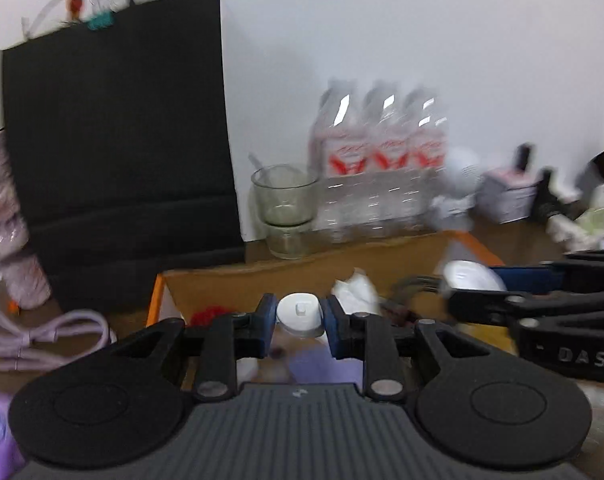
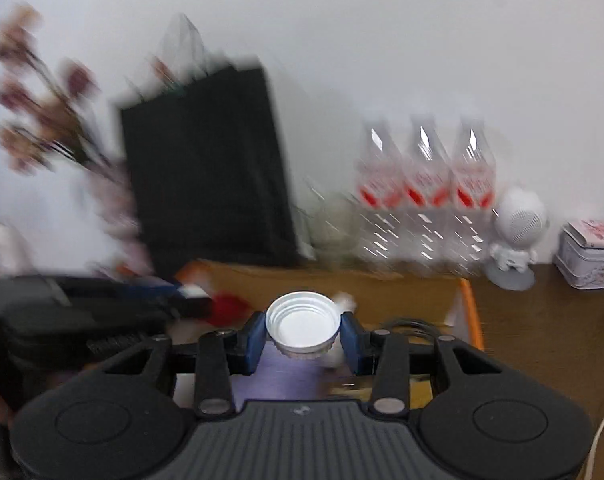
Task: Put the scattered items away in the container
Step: 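Carry both white caps into the box and open both tools, then withdraw both tools from the box toward the remaining small items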
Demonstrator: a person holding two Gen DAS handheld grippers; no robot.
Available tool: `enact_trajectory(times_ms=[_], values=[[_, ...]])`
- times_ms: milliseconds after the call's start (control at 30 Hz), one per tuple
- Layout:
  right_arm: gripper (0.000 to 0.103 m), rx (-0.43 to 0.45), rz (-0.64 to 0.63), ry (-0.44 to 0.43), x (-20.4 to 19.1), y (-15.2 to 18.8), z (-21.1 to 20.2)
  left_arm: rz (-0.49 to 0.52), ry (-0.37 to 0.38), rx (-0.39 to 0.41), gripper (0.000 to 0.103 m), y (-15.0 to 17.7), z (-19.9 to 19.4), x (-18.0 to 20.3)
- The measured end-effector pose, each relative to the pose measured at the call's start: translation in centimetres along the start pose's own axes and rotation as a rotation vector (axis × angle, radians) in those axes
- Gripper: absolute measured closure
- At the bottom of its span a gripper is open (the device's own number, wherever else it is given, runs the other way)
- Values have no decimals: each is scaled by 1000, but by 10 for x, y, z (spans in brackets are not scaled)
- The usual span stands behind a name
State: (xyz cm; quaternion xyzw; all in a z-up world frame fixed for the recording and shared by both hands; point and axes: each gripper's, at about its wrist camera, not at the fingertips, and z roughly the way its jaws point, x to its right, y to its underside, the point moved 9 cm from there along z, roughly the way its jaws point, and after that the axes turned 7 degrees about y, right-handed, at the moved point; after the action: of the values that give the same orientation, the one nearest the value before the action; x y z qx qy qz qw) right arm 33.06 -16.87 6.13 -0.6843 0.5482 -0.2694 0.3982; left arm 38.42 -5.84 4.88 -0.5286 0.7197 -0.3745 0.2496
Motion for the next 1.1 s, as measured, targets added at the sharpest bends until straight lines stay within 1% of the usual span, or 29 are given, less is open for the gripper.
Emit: enact_trajectory(times_ms=[67,133,200,233,267,300,333,367,433,500,600,633,700,767,833,933,1033,1100], values=[[64,-59,-23,55,11,-1,31,-28,41,-80,76,4,34,-4],[64,-120,-23,128,27,4,58,-56,54,-134,75,14,57,-8],[64,-175,-16,133,37,11,74,-60,50,-166,74,20,71,-8],[64,-200,-21,140,40,16,79,-66,60,-180,72,21,73,-8],[62,-208,-28,148,40,19,83,-72,69,-173,71,21,72,-8],[52,-207,-26,154,41,22,84,-73,65,-150,62,19,68,-9],[44,-205,-19,152,41,24,85,-73,53,-134,53,17,63,-10],[43,-194,-4,148,42,23,82,-73,41,-124,52,16,58,-11],[36,-147,50,121,45,18,70,-72,22,-89,52,14,45,-13],[34,-115,117,75,46,15,55,-89,-3,-51,52,10,29,-14],[27,-62,225,27,53,11,30,-102,6,-28,51,11,3,-12],[25,-51,261,12,53,13,21,-93,-6,-15,49,14,-10,-11],[24,-35,340,-33,53,22,0,-51,-40,17,44,23,-33,-7],[24,-32,392,-69,50,34,-16,-4,-84,54,42,35,-60,0],[24,-29,410,-90,43,49,-33,-29,-101,89,41,52,-86,6],[24,0,394,-106,26,75,-62,-56,-91,125,41,78,-117,24],[23,58,342,-115,9,103,-94,-34,-106,157,38,99,-143,39],[22,90,291,-107,0,127,-114,-51,-105,165,37,114,-154,46]])
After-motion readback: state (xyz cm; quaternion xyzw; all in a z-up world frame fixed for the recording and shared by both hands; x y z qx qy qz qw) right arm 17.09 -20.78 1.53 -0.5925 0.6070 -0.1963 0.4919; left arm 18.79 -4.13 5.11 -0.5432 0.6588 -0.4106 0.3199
